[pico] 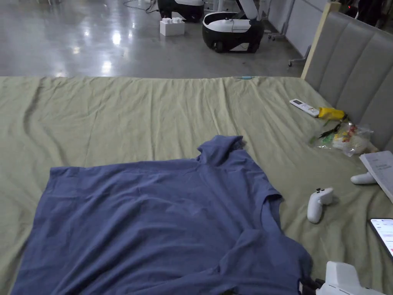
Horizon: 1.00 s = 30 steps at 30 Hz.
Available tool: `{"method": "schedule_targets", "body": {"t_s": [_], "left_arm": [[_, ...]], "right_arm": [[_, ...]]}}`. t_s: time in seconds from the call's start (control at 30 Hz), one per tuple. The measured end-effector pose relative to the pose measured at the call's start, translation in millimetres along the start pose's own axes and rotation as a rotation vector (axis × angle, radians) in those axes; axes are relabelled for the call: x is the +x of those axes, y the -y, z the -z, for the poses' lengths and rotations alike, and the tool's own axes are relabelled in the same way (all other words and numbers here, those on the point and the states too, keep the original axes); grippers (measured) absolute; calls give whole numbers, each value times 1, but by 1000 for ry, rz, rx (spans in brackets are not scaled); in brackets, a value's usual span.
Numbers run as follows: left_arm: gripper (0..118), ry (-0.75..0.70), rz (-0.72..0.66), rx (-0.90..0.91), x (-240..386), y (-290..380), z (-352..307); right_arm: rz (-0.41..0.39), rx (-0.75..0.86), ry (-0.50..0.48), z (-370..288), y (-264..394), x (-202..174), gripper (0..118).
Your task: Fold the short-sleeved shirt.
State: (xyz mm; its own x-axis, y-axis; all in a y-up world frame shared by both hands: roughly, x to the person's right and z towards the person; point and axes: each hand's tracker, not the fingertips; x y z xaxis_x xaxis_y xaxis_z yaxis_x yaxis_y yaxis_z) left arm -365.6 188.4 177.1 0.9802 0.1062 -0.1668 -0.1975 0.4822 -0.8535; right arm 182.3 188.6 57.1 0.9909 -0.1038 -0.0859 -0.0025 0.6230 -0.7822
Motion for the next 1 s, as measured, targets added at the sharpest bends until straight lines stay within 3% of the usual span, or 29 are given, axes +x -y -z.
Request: {"method": "schedule_targets", "body": {"t_s": [0.23, 0.33, 0.5, 0.67, 0.77, 0.93, 1.0], "left_arm": [[8, 4, 39, 173, -3, -3, -21], [8, 45, 31, 267, -2, -36, -37], [8, 24, 65, 278, -3, -96, -25], [8, 28, -44, 262, -19, -155, 15], [8, -56, 45, 210, -17, -181, 52], [9, -65, -6, 162, -22, -206, 97], [24, -76, -21, 144, -25, -206, 111]], "right_arm": [[-3, 175, -20, -30, 0, -7, 3], [-48, 255, -18, -36, -27, -15, 3], [-36, 325, -46, -23, -90, -29, 3], [-89, 301, -12, 23, -164, -44, 3], [-101, 224, 8, 65, -195, -52, 2], [-142, 179, 63, 117, -215, -64, 2], [-155, 171, 62, 131, -213, -67, 4]]}}
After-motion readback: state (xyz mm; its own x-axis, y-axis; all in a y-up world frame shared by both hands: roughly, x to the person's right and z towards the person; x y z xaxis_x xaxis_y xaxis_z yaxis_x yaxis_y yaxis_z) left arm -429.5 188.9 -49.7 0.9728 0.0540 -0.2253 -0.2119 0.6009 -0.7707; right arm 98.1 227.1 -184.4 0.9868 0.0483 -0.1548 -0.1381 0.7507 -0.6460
